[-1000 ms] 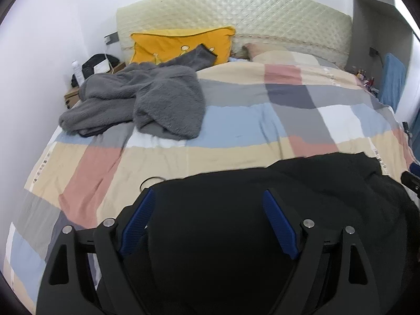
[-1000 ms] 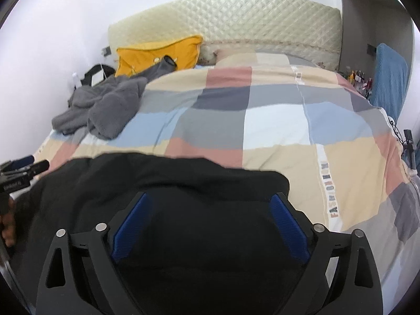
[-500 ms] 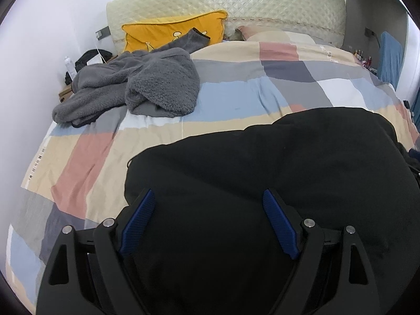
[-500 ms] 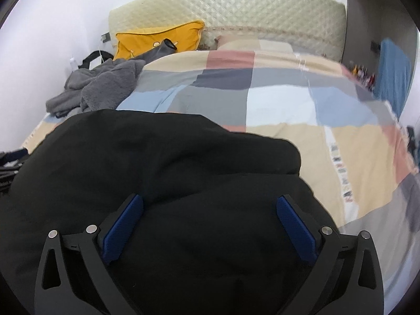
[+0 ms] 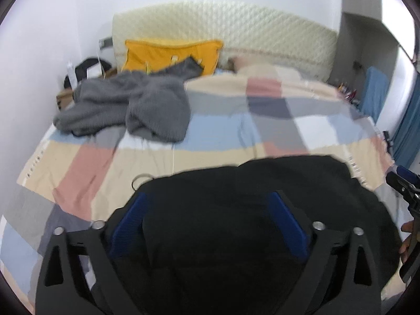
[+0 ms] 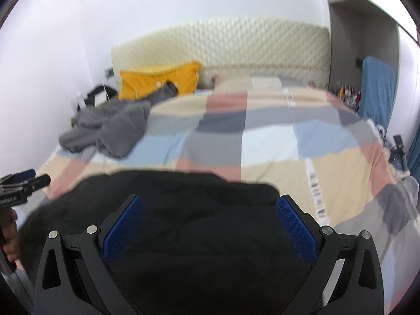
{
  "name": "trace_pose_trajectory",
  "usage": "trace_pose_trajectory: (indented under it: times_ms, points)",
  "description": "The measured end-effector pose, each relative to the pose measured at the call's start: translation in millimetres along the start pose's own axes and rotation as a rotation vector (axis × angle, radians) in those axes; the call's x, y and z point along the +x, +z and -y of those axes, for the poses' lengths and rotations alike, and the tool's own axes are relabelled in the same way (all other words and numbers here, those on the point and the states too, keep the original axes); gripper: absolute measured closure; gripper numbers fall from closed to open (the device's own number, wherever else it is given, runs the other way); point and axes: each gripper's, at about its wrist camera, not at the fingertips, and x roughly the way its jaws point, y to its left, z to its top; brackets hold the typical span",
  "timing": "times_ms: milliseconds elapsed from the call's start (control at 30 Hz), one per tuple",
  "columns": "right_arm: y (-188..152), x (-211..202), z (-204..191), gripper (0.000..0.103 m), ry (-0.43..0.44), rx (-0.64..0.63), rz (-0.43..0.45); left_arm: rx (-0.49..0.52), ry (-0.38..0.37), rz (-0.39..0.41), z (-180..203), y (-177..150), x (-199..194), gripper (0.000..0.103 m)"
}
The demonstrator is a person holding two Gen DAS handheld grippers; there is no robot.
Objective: Fold large clothes
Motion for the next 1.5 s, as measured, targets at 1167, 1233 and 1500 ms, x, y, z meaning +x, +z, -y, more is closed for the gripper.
trace_pose_trajectory:
  times_ms: [1167, 1233, 1500]
  points:
    - [4, -363, -108, 0.000, 0.091, -0.102, 0.542, 0.099, -0.173, 0.422, 42, -22, -339, 0.000]
    - [-5, -364, -110, 0.000, 0.095, -0.092, 0.533, 0.085, -0.180, 0.410, 42, -28, -339, 0.000]
    - [-43, -347, -104, 0.000, 0.058, -0.018, 0.452, 0.055, -0.198, 0.322, 41, -57, -324, 0.000]
